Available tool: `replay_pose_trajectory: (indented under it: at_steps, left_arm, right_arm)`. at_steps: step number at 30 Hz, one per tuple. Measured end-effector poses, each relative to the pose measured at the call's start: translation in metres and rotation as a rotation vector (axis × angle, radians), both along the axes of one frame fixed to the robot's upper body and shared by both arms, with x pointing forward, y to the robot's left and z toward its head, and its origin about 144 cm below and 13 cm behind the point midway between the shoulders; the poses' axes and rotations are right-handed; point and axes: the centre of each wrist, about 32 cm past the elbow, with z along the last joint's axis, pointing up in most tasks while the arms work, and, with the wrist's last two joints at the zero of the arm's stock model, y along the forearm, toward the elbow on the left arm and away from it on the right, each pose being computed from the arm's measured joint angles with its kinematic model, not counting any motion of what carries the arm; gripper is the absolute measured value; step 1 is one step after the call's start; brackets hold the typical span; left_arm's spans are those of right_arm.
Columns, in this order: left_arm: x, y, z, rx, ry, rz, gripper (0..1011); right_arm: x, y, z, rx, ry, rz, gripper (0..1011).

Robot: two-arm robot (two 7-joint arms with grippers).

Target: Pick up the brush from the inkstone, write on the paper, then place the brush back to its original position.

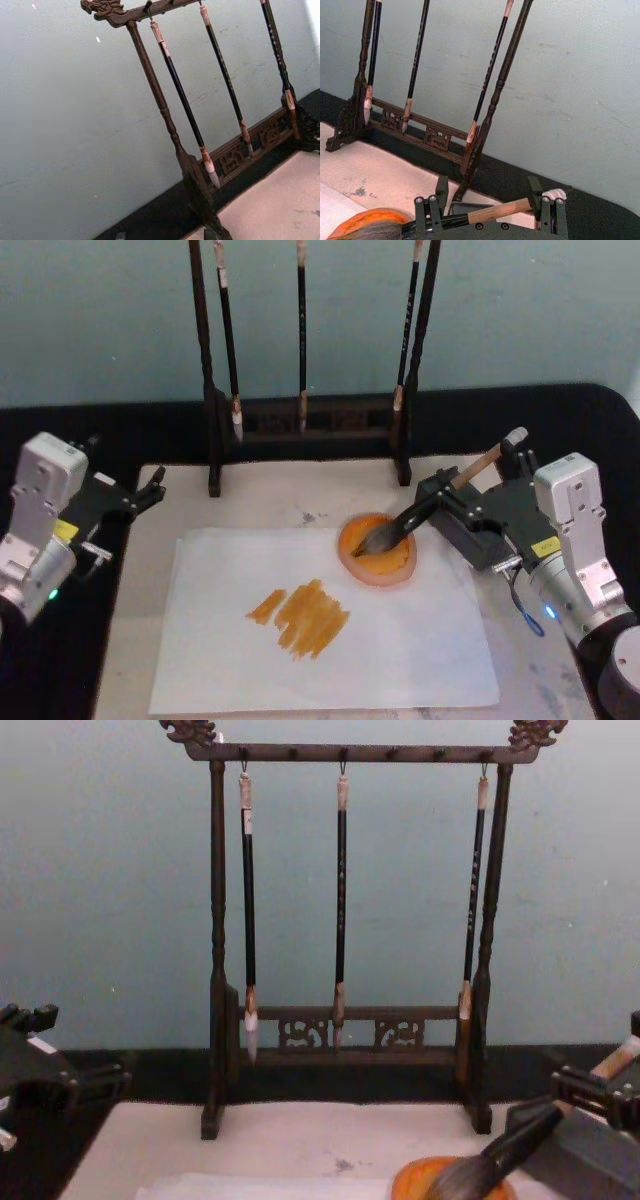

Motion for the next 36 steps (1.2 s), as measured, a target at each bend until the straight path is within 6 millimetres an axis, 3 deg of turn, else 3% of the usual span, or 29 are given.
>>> replay_pose_trajectory:
  at_steps: [36]
  left_arm:
    - [0.0, 0.0, 0.0, 0.0, 0.0, 0.0, 1010]
  right_arm:
    - [0.0, 0.0, 0.0, 0.0, 0.0, 0.0, 1000]
